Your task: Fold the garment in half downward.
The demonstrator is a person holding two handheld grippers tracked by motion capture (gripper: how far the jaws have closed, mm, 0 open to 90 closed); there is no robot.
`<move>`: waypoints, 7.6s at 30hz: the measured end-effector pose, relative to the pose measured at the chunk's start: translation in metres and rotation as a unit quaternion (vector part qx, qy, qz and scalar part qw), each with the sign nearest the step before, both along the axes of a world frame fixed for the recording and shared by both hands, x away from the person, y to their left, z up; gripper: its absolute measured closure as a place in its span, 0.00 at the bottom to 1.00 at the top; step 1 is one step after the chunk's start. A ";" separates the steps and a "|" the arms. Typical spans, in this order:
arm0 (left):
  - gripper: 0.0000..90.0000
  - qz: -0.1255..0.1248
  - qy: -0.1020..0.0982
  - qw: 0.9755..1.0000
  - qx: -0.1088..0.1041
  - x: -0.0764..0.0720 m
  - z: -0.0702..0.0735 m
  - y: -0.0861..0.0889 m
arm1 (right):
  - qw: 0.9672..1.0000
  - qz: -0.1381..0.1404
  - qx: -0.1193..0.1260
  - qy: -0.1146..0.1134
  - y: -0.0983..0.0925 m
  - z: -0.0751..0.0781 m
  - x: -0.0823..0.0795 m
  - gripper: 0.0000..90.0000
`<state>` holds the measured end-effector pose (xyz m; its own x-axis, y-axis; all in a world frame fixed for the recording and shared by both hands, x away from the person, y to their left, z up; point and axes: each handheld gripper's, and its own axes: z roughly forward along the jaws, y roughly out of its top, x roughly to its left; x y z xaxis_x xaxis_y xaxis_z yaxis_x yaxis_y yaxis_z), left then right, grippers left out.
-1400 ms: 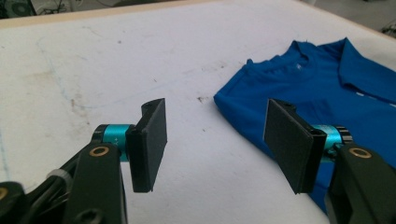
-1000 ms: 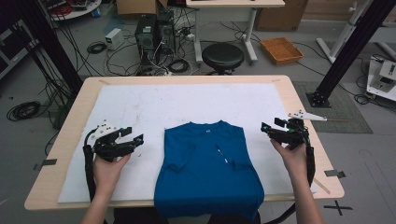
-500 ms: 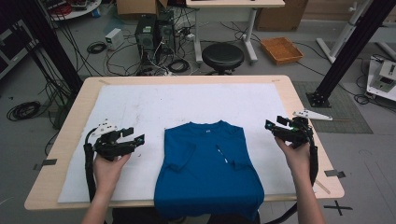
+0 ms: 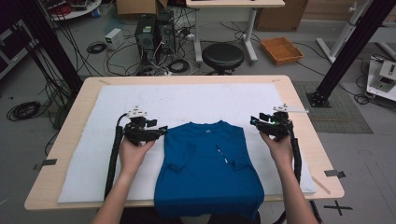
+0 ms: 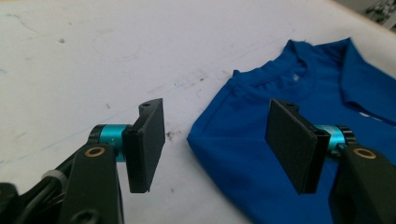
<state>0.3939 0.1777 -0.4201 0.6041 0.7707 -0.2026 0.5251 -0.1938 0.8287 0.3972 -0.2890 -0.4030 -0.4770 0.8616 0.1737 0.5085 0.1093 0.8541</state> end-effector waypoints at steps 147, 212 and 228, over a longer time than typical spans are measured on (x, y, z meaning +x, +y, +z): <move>0.93 -0.054 0.042 0.997 0.043 -0.080 -0.026 -0.010 | 0.993 0.088 -0.030 0.076 0.023 -0.040 -0.078 0.95; 0.96 -0.001 0.062 0.997 0.046 -0.025 -0.017 -0.021 | 0.994 0.045 -0.071 0.066 0.035 -0.038 -0.042 1.00; 0.99 -0.023 0.052 0.998 0.035 -0.048 0.010 -0.009 | 0.995 0.067 -0.056 0.041 0.026 -0.014 -0.067 1.00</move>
